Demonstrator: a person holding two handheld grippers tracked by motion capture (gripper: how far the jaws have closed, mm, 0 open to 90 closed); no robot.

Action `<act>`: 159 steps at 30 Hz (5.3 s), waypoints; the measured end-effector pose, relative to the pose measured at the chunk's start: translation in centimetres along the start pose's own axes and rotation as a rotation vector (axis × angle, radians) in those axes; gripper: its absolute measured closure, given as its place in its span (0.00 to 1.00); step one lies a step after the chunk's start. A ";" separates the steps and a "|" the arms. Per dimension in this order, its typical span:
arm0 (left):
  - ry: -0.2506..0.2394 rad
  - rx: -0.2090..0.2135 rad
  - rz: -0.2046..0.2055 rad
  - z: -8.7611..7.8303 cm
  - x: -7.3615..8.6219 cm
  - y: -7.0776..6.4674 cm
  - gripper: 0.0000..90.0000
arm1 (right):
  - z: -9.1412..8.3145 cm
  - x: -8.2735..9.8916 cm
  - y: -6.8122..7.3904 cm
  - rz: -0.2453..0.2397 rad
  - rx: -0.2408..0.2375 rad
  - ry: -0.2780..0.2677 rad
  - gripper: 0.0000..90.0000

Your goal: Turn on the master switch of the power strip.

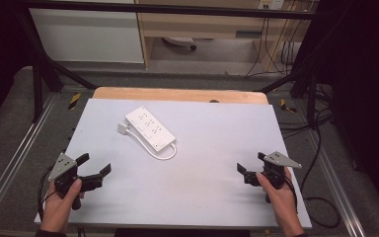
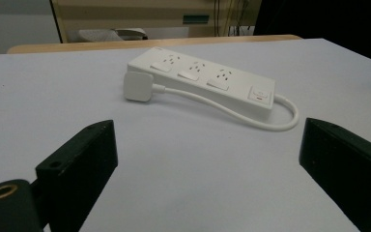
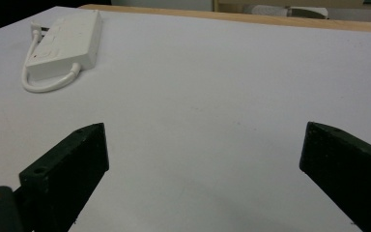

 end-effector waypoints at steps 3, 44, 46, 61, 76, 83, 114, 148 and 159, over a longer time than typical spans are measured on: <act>-0.005 0.004 0.002 0.0 -0.1 -0.1 0.07 | 0.0 -0.2 0.3 -0.006 -0.010 -0.009 0.04; -0.022 0.143 -0.022 7.4 -3.7 -4.7 0.09 | 0.6 -0.1 1.5 -0.044 -0.062 0.019 0.03; -0.016 0.149 -0.017 7.9 -3.8 -4.9 0.09 | 0.6 -0.1 1.5 -0.045 -0.062 0.023 0.03; 0.045 0.113 -0.051 12.1 -3.3 -5.3 0.11 | 0.5 0.0 1.5 -0.036 -0.059 0.027 0.03; 0.059 0.088 -0.058 14.9 -2.7 -5.3 0.12 | 0.4 0.1 1.3 -0.029 -0.050 0.028 0.04; 0.080 0.066 -0.058 16.0 -2.1 -5.0 0.18 | 0.4 0.1 1.4 -0.026 -0.052 0.027 0.04; 0.144 0.085 0.024 17.9 -0.4 -5.9 0.82 | 0.4 0.1 1.3 -0.025 -0.051 0.031 0.04; 0.266 0.153 0.050 18.4 2.0 -7.3 1.00 | 0.4 0.0 1.3 -0.040 -0.053 0.031 0.04; 0.270 0.157 0.060 18.4 2.1 -7.6 1.00 | 0.3 -0.1 1.3 -0.043 -0.055 0.034 0.04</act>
Point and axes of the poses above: each handheld gripper's, and its own axes: z roughly forward along the jaws, x roughly out of its underside, y roughly to its left, the point moved 6 cm from there along z, roughly forward along the jaws, and after that the axes turned 12 degrees about -y, right-handed, at the moved point
